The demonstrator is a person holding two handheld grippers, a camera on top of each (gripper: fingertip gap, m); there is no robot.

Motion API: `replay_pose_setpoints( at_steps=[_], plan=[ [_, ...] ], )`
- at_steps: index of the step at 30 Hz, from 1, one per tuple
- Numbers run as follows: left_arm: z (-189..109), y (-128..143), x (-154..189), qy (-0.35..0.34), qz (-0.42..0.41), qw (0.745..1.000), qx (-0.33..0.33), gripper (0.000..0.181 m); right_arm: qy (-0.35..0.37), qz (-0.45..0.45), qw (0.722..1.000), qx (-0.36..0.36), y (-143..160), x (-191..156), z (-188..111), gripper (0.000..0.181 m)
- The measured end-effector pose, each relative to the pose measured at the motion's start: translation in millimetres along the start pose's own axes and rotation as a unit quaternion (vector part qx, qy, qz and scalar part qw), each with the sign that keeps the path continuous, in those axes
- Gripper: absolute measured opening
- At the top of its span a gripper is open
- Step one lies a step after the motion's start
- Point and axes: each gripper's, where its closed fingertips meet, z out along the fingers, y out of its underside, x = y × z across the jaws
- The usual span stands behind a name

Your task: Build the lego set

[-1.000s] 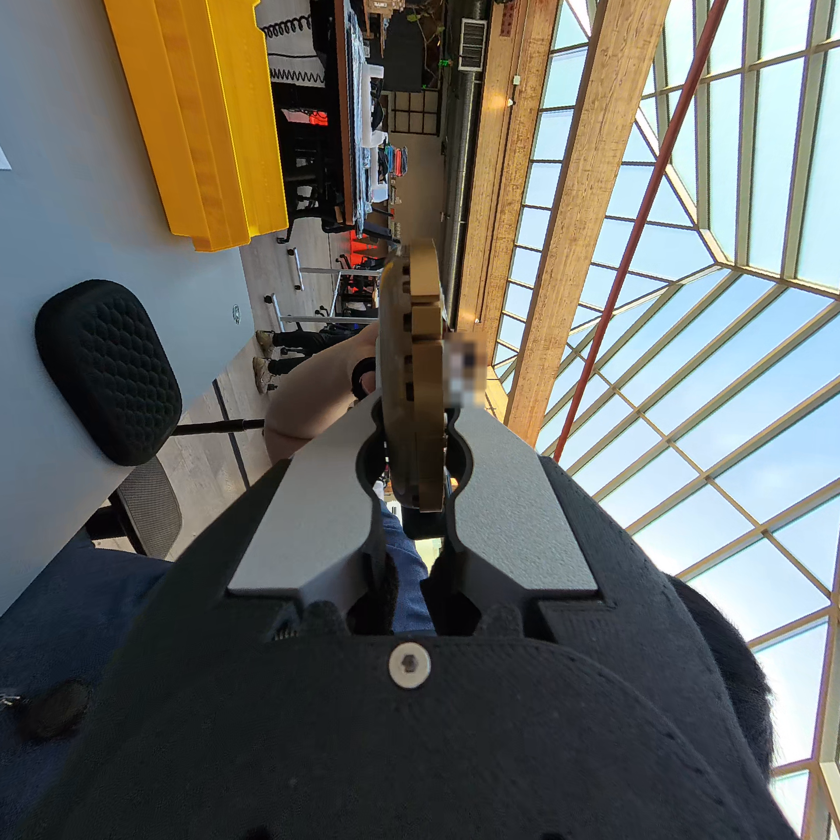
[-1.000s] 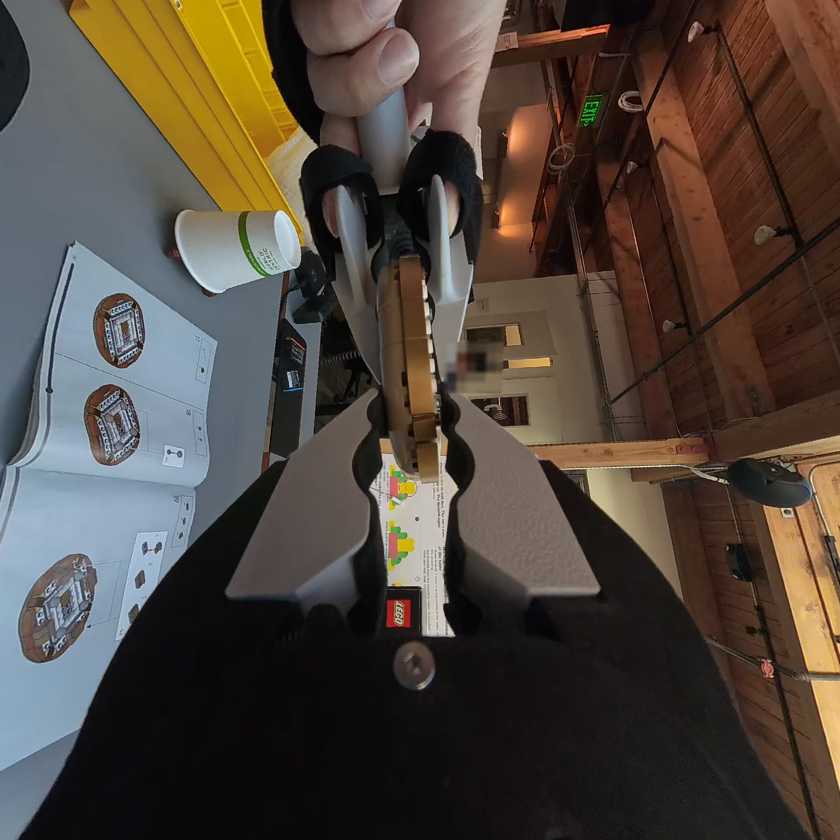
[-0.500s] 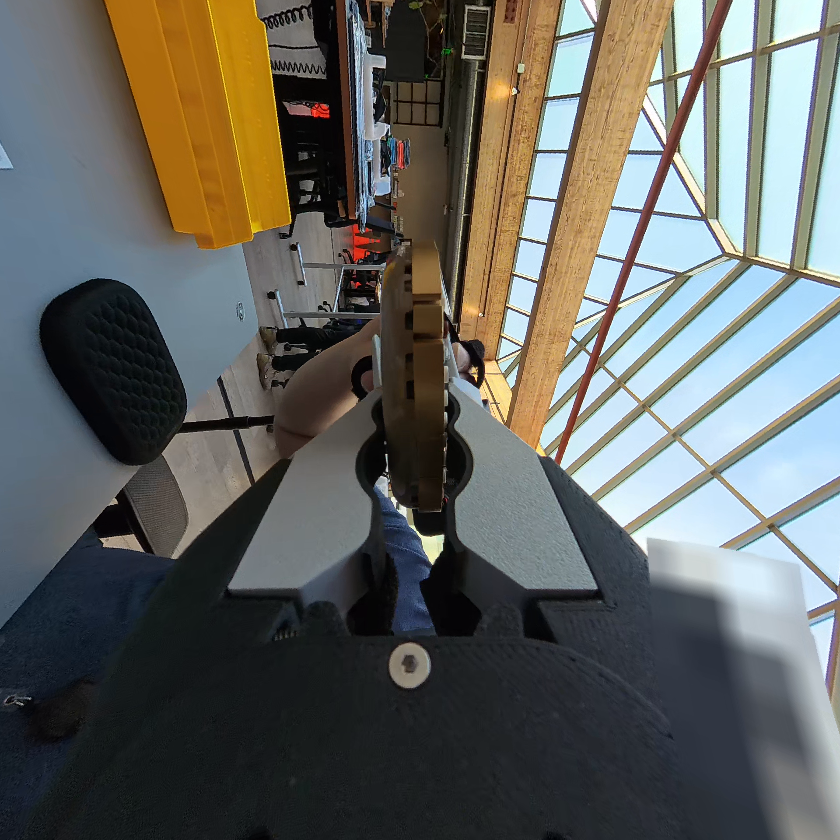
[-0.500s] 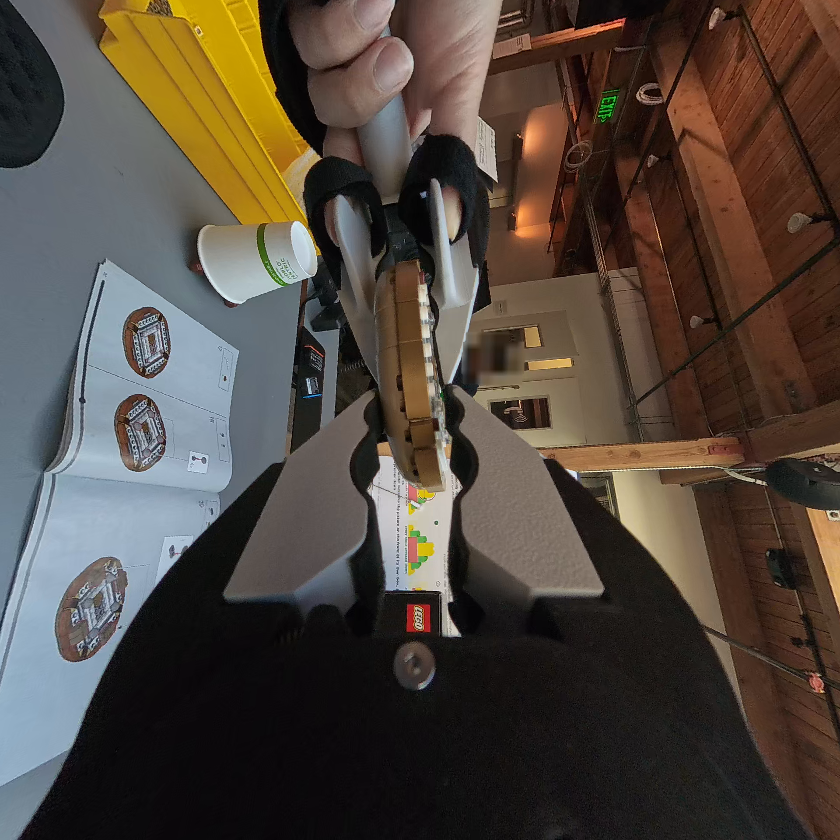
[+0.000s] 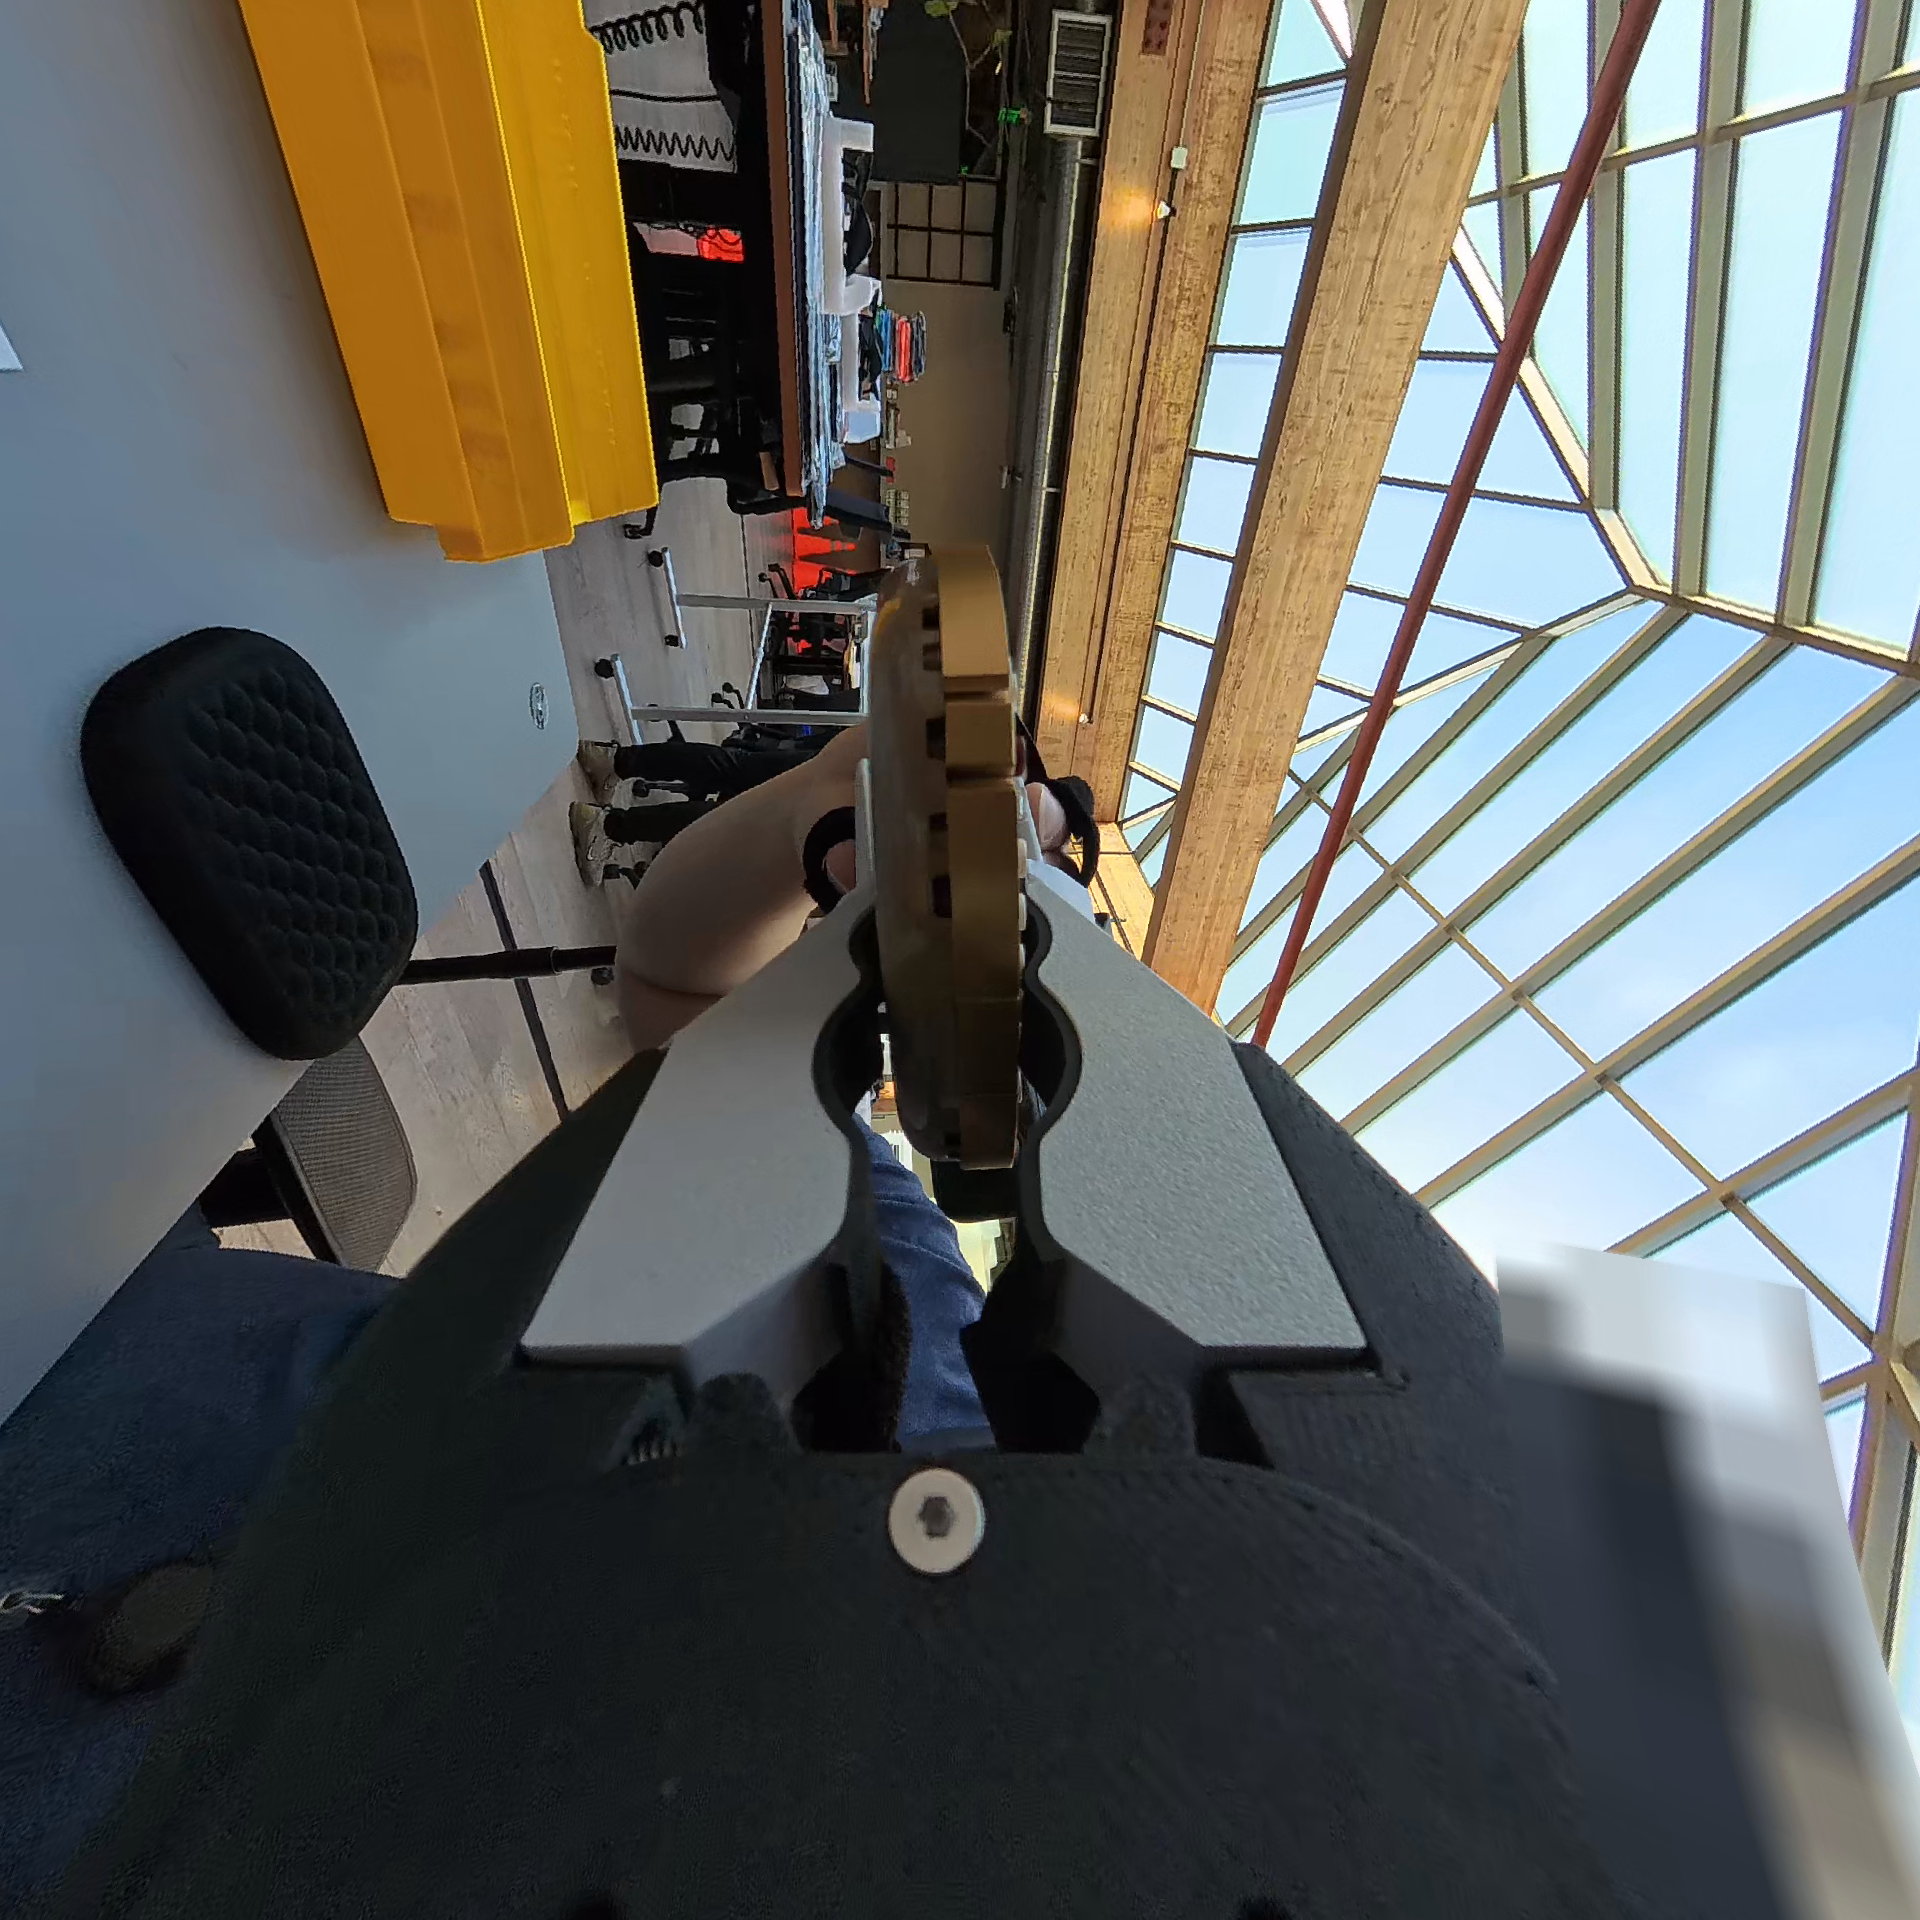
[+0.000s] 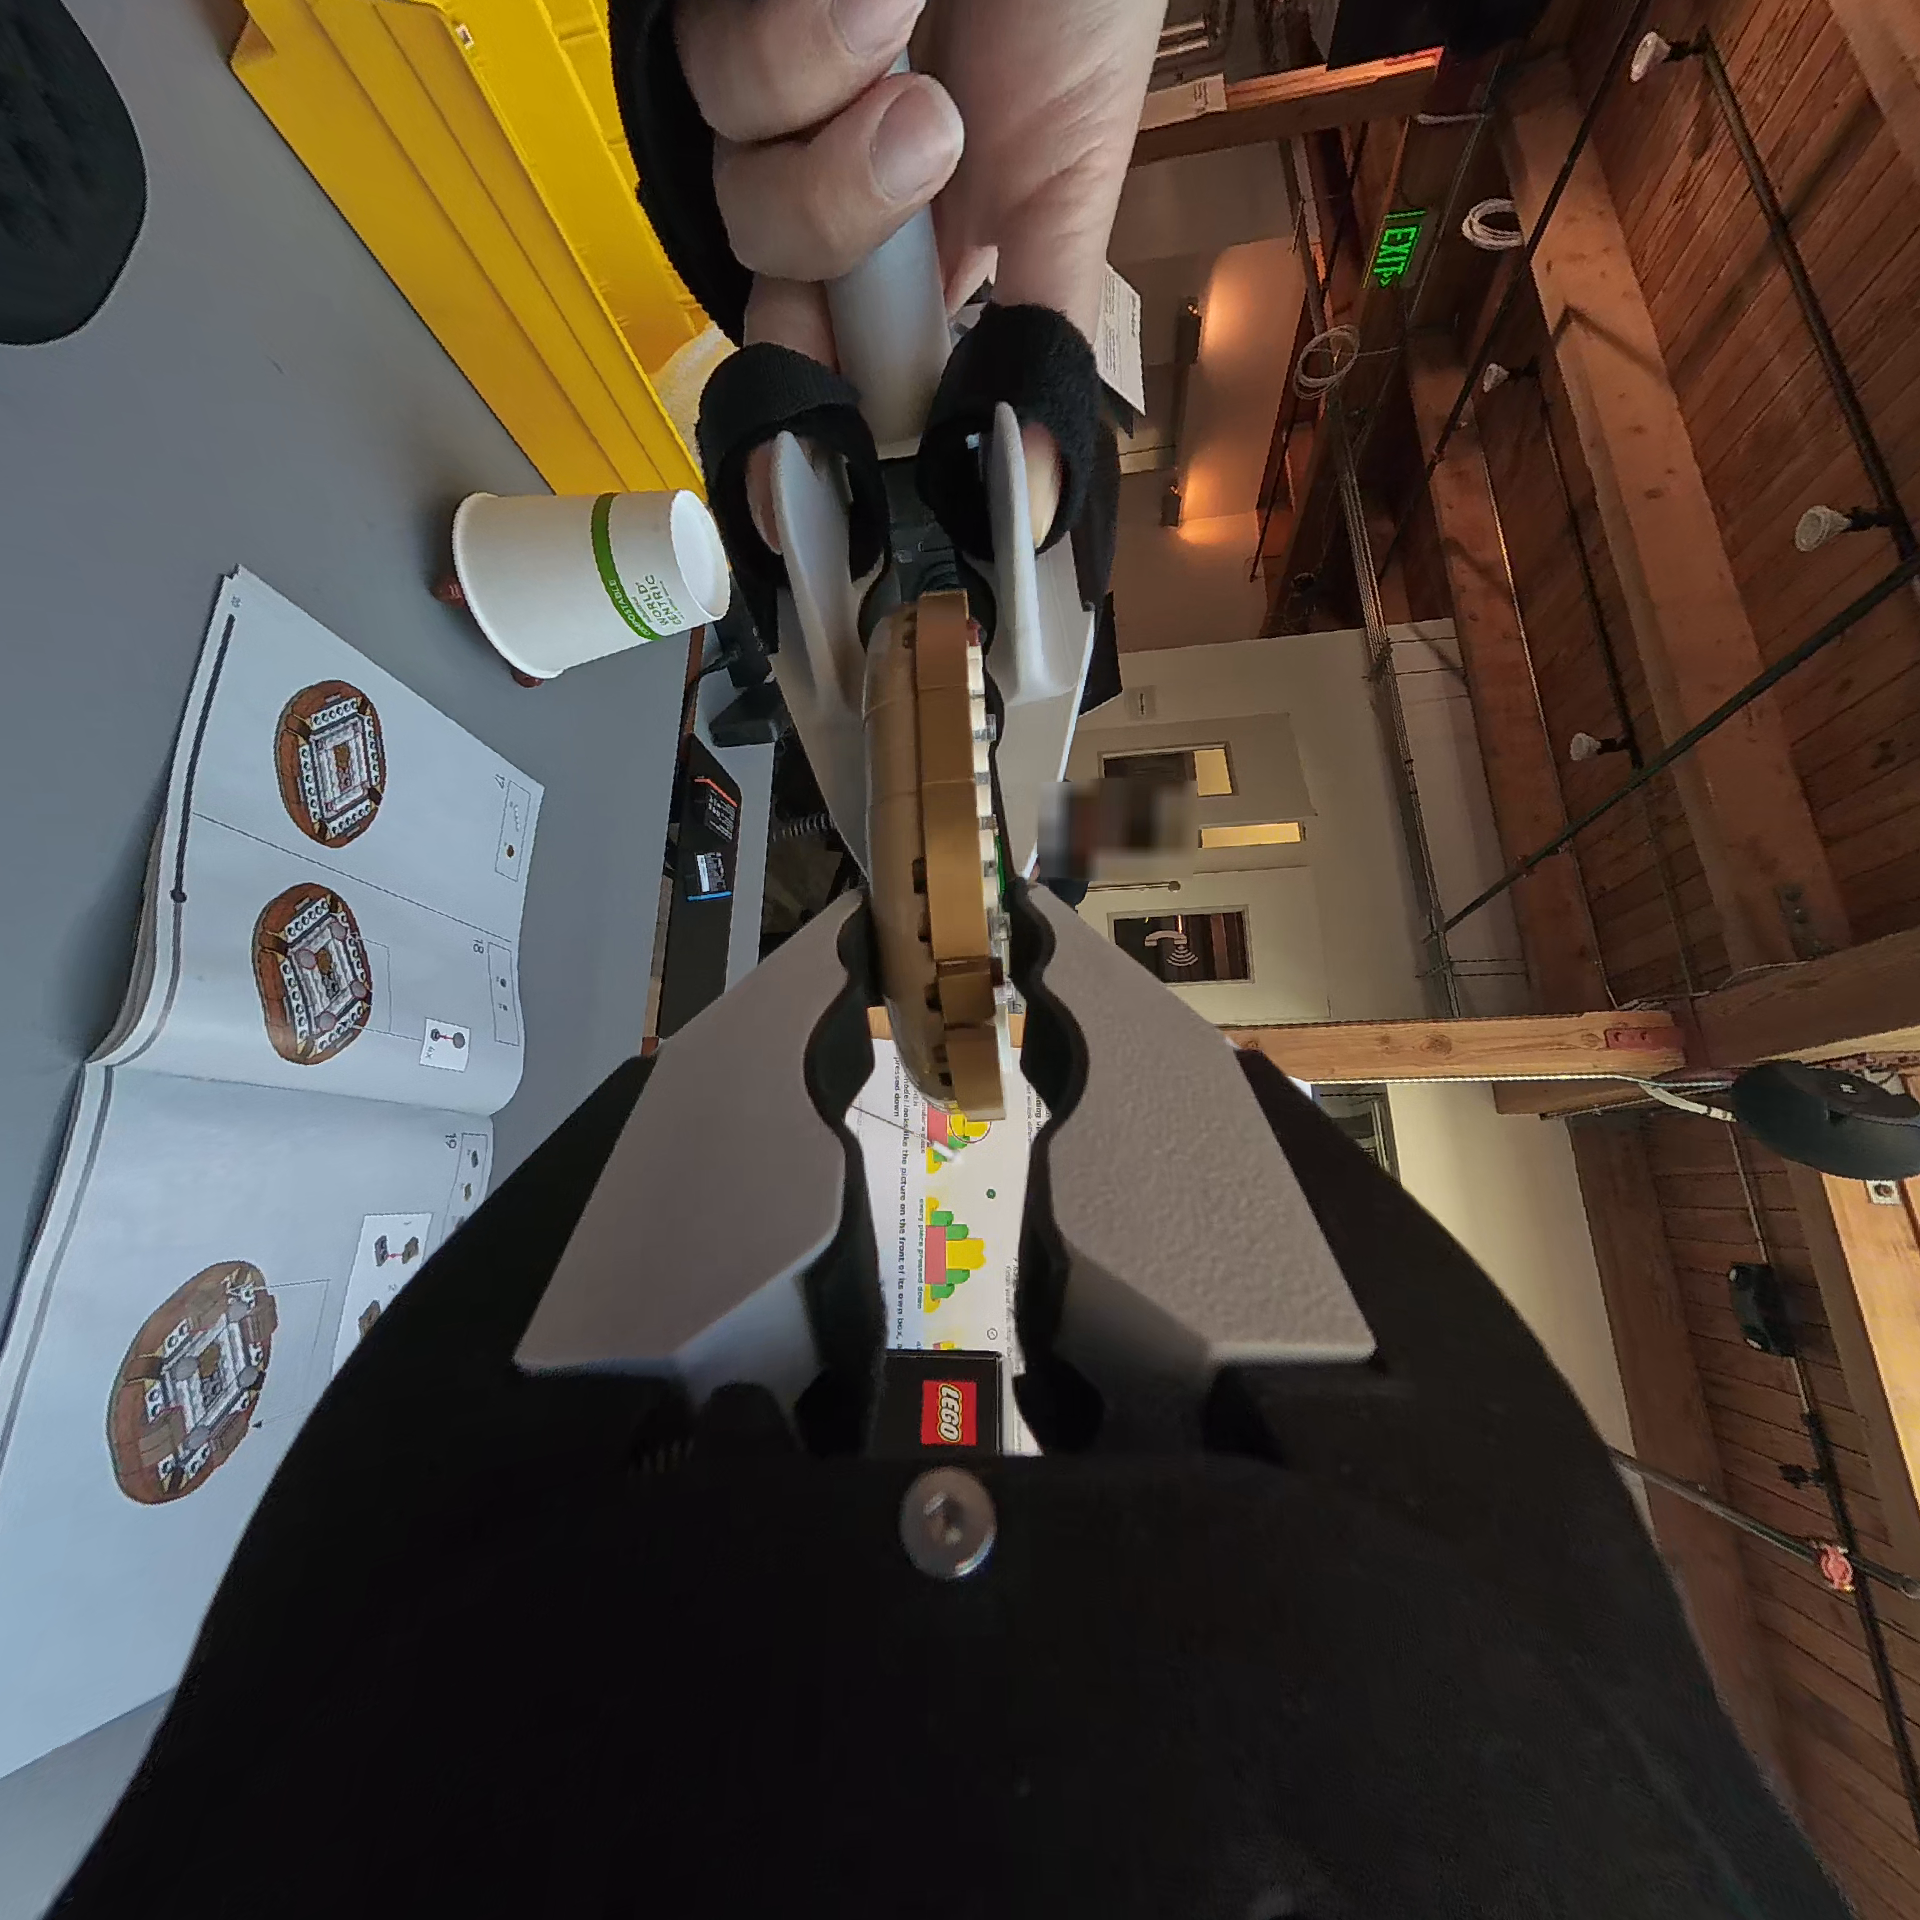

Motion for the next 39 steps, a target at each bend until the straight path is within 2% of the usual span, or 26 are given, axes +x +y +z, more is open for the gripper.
replay_pose_setpoints(
  at_steps=[2,4,8,21,39],
  plan=[
    [0,-2,3,0.012,-0.001,1.000,0.003,0.018,0.013,0.023,1.000,0.002,1,5,0,0.025],
    [0,-2,3,0.014,-0.001,1.000,0.003,0.019,0.037,0.024,0.999,0.003,3,14,-2,0.040],
    [2,0,4,0.017,-0.003,1.000,0.000,0.018,0.024,-0.007,1.000,-0.002,2,8,-5,0.021],
    [1,-2,-1,0.006,-0.006,1.000,0.003,0.018,0.025,-0.031,0.999,-0.005,-2,5,-8,0.020],
    [1,-2,-6,0.001,-0.011,1.000,0.000,0.019,0.015,-0.019,1.000,0.000,-5,0,-9,0.020]
  ],
)
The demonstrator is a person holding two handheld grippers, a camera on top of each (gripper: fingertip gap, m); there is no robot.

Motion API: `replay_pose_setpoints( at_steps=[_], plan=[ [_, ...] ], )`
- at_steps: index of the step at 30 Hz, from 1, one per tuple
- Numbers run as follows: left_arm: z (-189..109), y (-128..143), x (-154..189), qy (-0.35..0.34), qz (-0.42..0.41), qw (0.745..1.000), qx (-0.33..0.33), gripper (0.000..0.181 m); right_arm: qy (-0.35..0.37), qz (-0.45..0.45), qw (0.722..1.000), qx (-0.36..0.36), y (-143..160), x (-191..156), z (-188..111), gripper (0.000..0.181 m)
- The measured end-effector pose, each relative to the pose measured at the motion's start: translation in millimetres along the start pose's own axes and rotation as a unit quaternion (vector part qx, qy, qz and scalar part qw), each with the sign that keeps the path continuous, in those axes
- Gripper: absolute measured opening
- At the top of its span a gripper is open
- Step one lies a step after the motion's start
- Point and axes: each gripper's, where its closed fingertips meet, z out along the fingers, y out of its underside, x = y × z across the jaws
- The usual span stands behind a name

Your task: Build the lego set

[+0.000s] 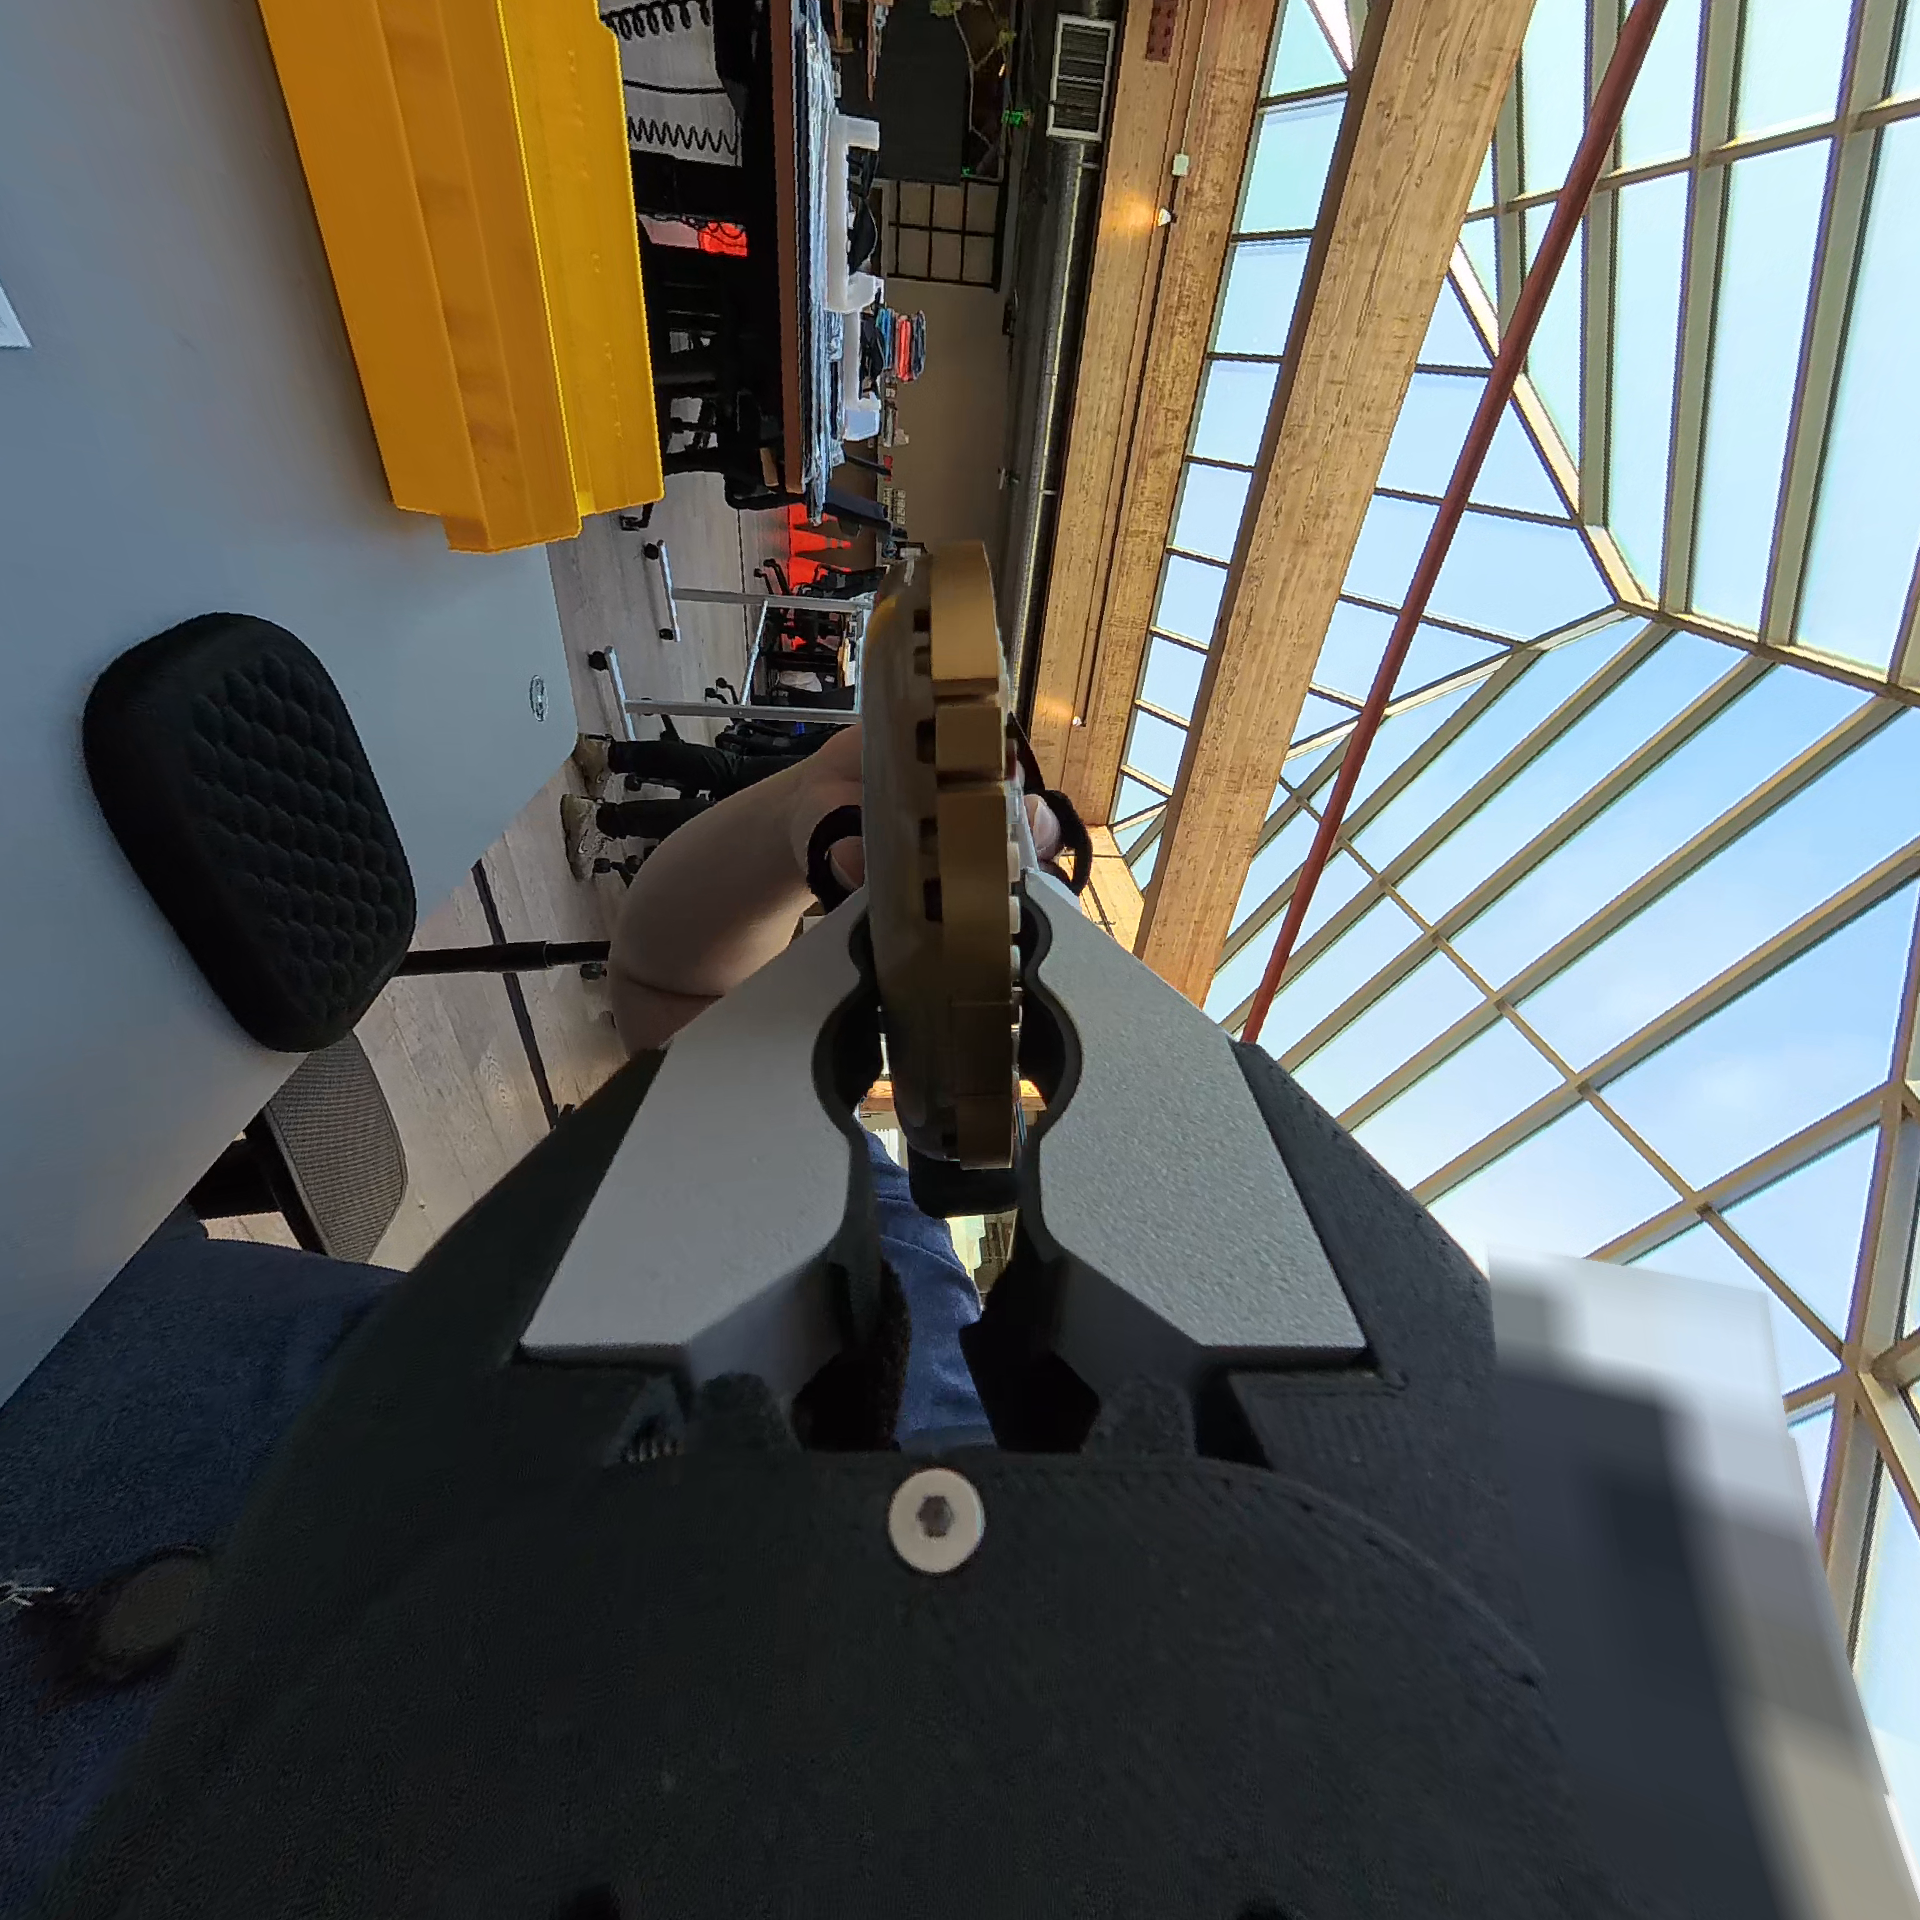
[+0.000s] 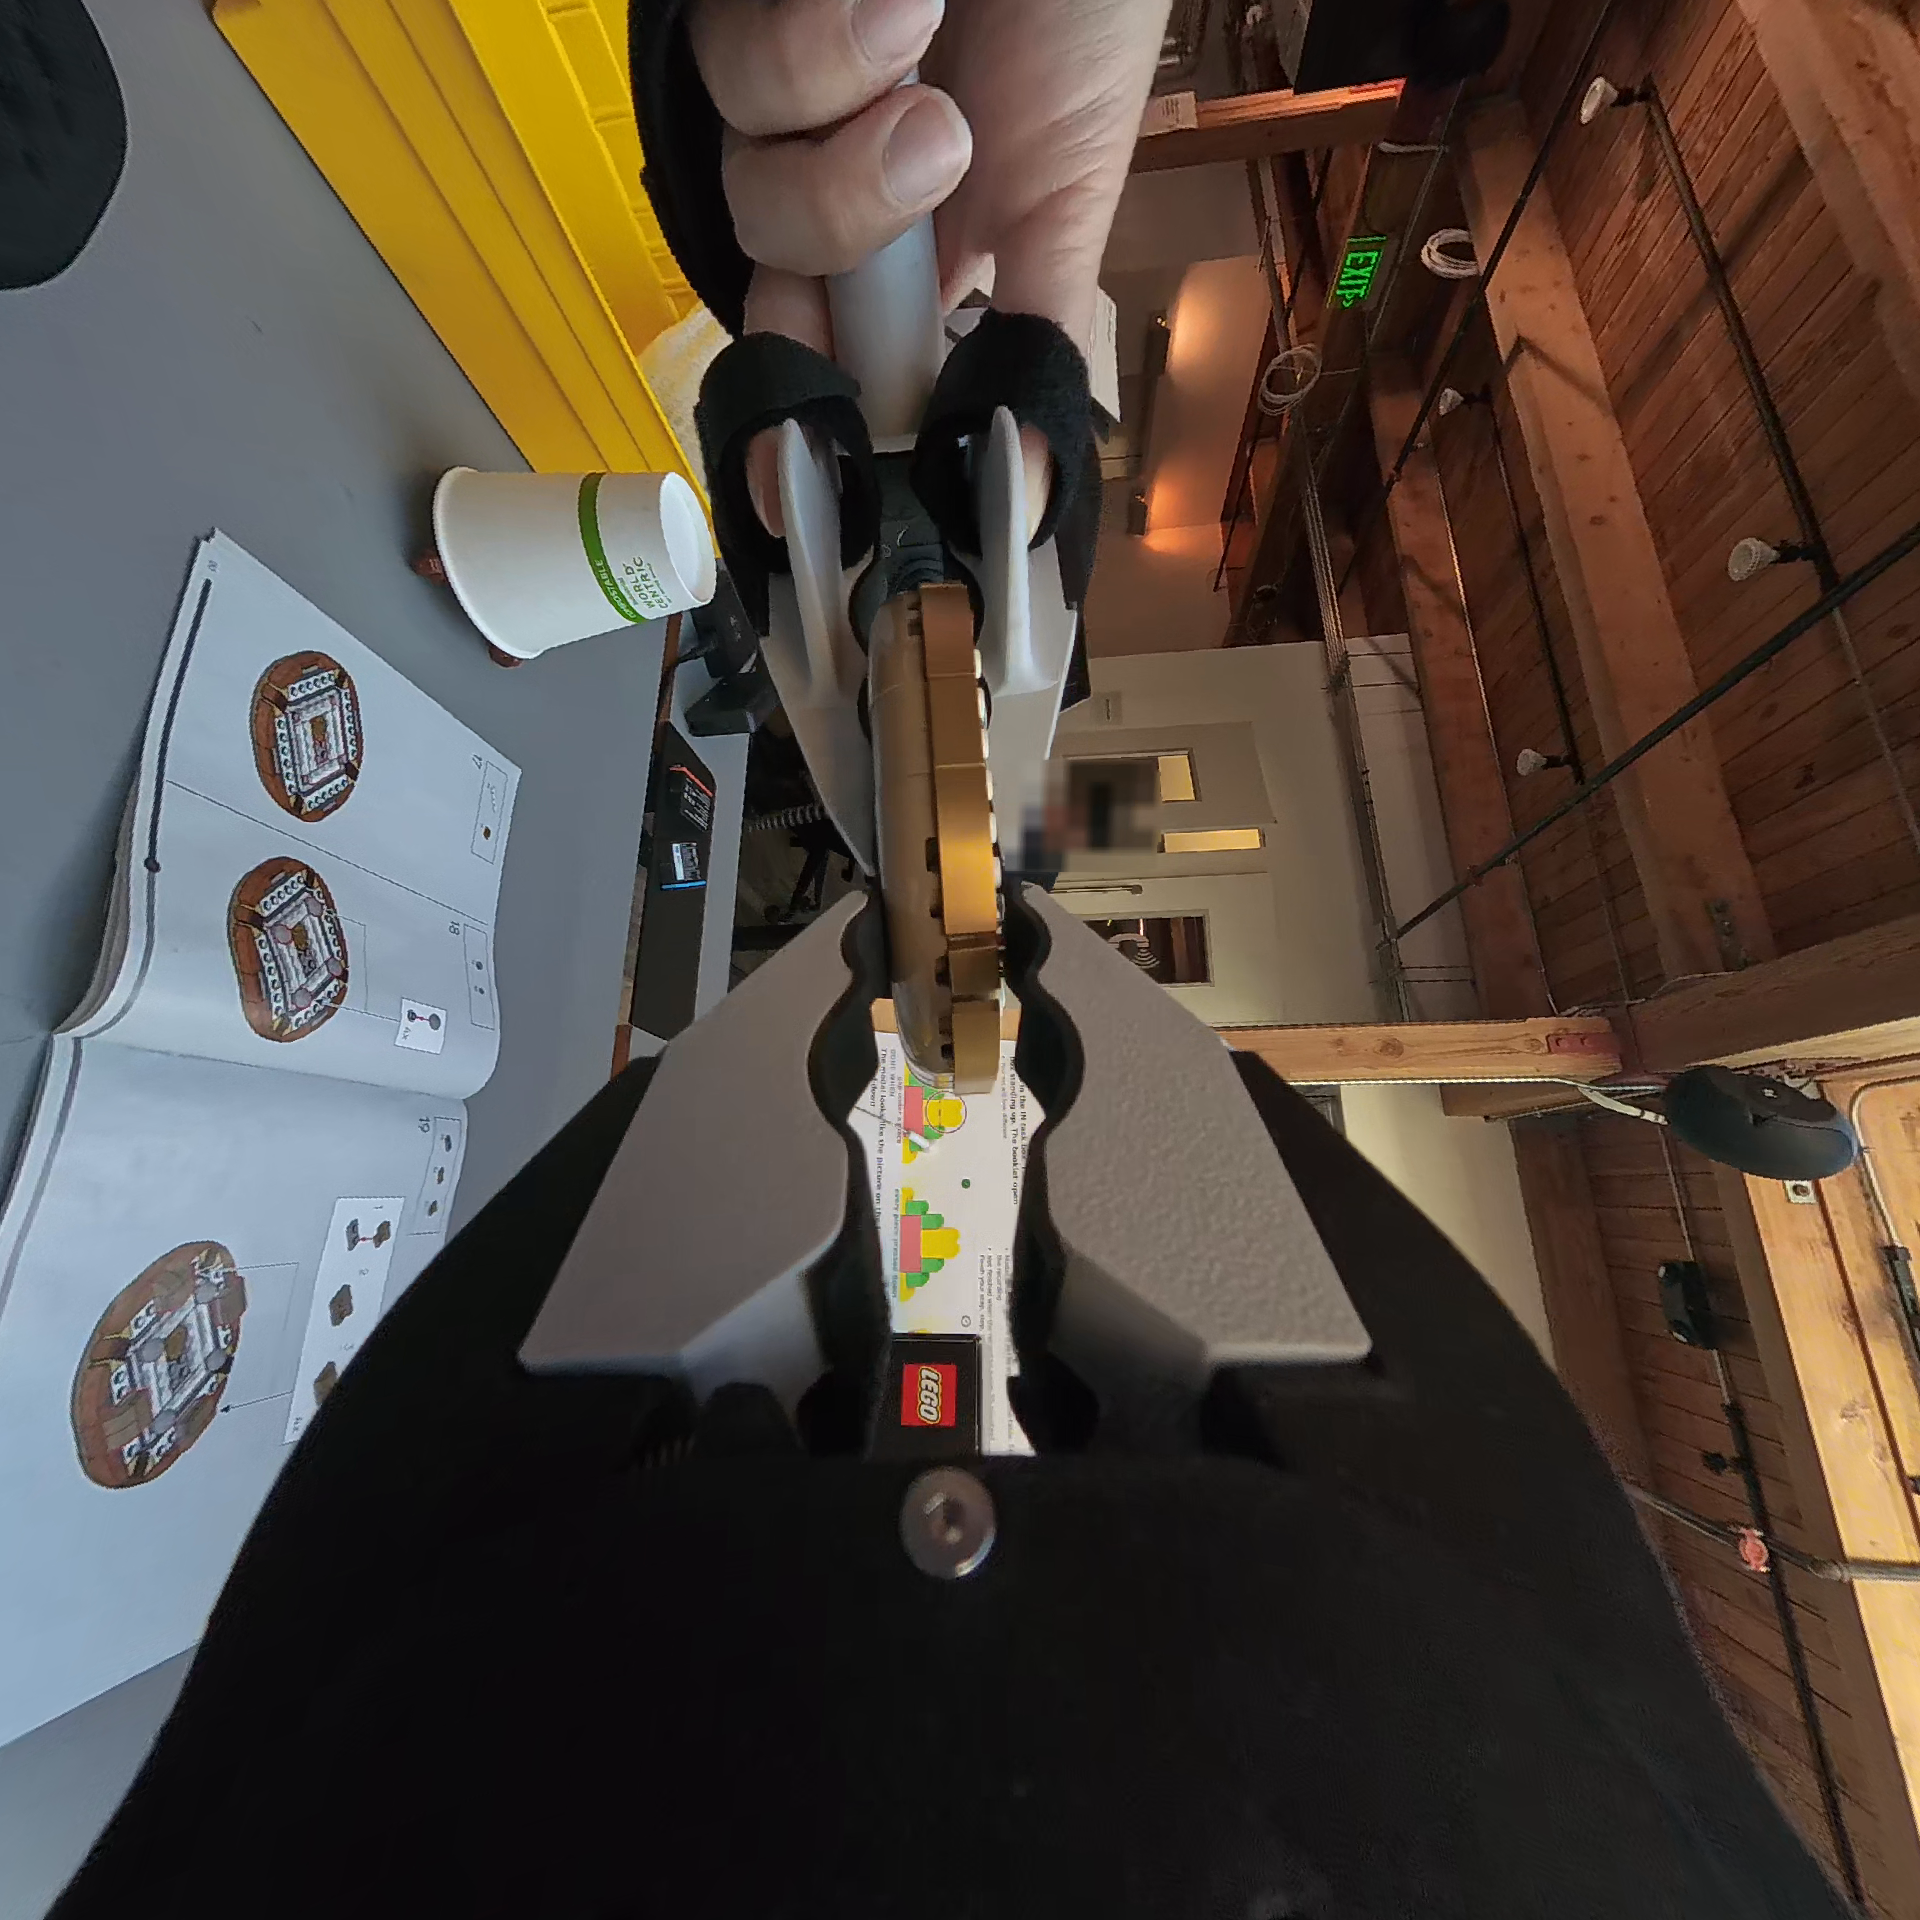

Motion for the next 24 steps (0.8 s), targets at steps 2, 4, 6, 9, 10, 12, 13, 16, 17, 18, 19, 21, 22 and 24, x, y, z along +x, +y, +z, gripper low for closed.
replay_pose_setpoints(
  at_steps=[2,4,6,9,10,12,13,16,17,18,19,21,22,24],
  plan=[
    [0.1,0.4,-0.4,0.003,-0.005,1.000,-0.001,0.019,-0.008,0.007,1.000,0.001,-0.6,-0.3,-0.4,0.020],
    [0.3,0.2,-1.0,0.001,-0.004,1.000,-0.002,0.019,-0.009,0.005,1.000,-0.001,-0.6,-0.8,-0.5,0.020],
    [0.3,-0.5,-0.3,0.003,-0.002,1.000,-0.002,0.019,-0.004,0.003,1.000,-0.002,-0.5,-0.3,-0.2,0.020],
    [0.4,-2.1,0.0,0.006,0.000,1.000,0.000,0.019,-0.001,0.008,1.000,-0.002,0.8,0.1,0.6,0.021],
    [0.7,-2.2,-0.1,0.005,0.001,1.000,0.000,0.019,0.001,0.005,1.000,-0.002,0.8,0.0,0.7,0.021],
    [0.9,-2.4,-0.6,0.000,0.004,1.000,0.000,0.019,0.001,0.001,1.000,-0.006,1.3,-0.7,1.0,0.021],
    [0.9,-2.0,-1.5,-0.004,0.004,1.000,-0.001,0.019,-0.002,0.000,1.000,-0.004,0.8,-1.4,0.7,0.021],
    [1.1,-1.0,-1.2,0.003,-0.001,1.000,-0.004,0.019,-0.014,0.023,1.000,0.002,-0.8,-1.0,-0.2,0.021],
    [0.9,-1.4,-0.4,0.007,0.001,1.000,-0.003,0.019,-0.011,0.026,1.000,0.005,-0.9,-0.3,0.2,0.021],
    [0.3,-2.1,0.0,0.008,0.006,1.000,-0.002,0.019,-0.007,0.034,0.999,0.008,-0.5,-0.3,1.0,0.022],
    [-0.3,-2.6,-0.8,0.005,0.013,1.000,-0.002,0.019,-0.005,0.046,0.999,0.010,0.1,-0.9,2.2,0.029],
    [-2.3,-3.5,-2.7,0.006,0.017,1.000,0.001,0.018,0.003,0.078,0.997,0.009,3.7,0.4,3.9,0.058],
    [-3.8,-4.0,-3.0,0.012,0.016,1.000,0.003,0.018,0.001,0.101,0.995,0.016,3.9,0.9,2.5,0.059],
    [-7.6,-4.8,-5.5,0.012,0.037,0.999,0.003,0.019,-0.007,0.187,0.981,0.057,0.5,6.0,-5.0,0.052]
  ],
)
